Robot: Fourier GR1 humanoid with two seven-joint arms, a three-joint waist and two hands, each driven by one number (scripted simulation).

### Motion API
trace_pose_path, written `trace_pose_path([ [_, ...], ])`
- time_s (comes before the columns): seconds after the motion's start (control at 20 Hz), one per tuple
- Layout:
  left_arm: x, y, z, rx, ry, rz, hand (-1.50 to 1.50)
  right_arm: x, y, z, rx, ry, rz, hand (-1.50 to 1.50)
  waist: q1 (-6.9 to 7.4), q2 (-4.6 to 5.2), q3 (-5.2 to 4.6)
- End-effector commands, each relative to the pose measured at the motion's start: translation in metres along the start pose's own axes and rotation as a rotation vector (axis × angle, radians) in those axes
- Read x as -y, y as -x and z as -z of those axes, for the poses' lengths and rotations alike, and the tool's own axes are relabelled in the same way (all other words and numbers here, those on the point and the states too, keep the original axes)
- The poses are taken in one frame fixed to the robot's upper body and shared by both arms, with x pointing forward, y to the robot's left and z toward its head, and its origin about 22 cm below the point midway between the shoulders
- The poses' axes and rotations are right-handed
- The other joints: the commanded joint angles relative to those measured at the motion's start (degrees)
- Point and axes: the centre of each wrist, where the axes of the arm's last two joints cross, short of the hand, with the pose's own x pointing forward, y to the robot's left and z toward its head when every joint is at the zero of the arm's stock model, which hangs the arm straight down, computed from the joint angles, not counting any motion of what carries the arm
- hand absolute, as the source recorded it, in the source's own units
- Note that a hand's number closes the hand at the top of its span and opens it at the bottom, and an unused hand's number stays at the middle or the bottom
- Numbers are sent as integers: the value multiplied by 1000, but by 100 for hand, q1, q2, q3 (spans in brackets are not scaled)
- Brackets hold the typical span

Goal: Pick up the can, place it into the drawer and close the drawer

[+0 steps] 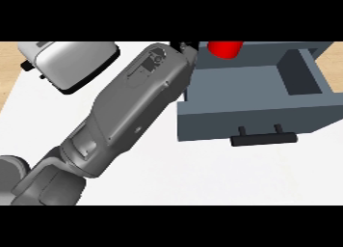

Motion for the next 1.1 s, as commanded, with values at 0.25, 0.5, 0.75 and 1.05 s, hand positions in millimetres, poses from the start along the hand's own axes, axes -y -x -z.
trace_pose_path([
  [0.25, 4, 17, 0, -28, -25, 25, 150, -11, 5, 10, 9, -3, 3, -150, -70, 34, 3],
  [0.5, 13, 17, -2, -33, -52, 99, 150, -13, -12, 9, 14, 0, 9, -150, -96, 27, 2],
  [0.75, 0, 35, 1, -56, -105, 116, -150, 2, 1, 10, 7, -14, 38, -150, -143, 47, 7],
  [1.05, -3, 44, 0, -47, -154, 119, -150, -5, -9, 13, 17, -37, 15, -150, -220, 66, 4],
])
